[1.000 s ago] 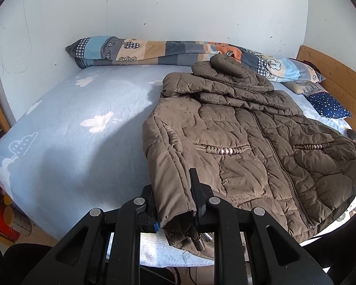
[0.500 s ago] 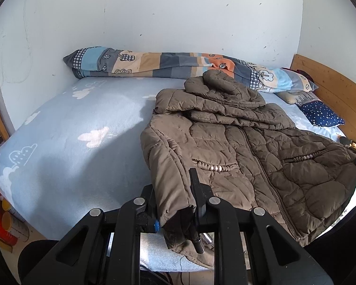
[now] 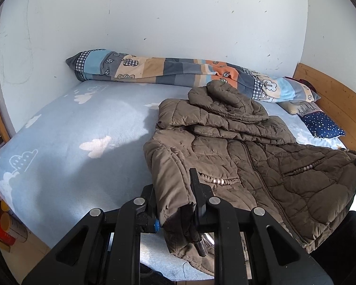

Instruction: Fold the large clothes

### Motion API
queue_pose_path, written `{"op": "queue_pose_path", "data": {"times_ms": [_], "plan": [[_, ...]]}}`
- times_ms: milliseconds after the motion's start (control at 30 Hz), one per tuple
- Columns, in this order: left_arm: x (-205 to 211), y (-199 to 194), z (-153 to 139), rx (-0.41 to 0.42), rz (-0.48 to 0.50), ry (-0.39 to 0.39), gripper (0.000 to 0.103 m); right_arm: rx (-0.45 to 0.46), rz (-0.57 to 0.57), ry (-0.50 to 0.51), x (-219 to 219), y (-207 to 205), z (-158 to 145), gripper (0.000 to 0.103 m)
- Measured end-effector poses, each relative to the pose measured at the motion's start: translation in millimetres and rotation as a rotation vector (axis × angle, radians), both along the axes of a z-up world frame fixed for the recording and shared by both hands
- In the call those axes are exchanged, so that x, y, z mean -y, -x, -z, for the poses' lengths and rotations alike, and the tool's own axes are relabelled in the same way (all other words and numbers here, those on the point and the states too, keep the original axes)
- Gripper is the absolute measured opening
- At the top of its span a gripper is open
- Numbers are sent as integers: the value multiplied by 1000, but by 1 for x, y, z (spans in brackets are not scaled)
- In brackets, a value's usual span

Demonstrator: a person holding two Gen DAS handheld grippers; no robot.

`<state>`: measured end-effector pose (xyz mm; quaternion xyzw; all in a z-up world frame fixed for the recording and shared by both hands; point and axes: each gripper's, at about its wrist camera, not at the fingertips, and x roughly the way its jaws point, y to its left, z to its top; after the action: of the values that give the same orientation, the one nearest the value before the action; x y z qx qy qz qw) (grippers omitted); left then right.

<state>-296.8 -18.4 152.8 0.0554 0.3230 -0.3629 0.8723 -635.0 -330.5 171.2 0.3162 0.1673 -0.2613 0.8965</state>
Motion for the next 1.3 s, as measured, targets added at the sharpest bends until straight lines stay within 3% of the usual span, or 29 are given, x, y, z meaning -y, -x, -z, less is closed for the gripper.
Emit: {"op": "queue_pose_path", "data": {"times_ms": [1300], "plan": [[38,-58,-51,77,-14,41,19,59,-13,51,39,-33,-52,13]]}}
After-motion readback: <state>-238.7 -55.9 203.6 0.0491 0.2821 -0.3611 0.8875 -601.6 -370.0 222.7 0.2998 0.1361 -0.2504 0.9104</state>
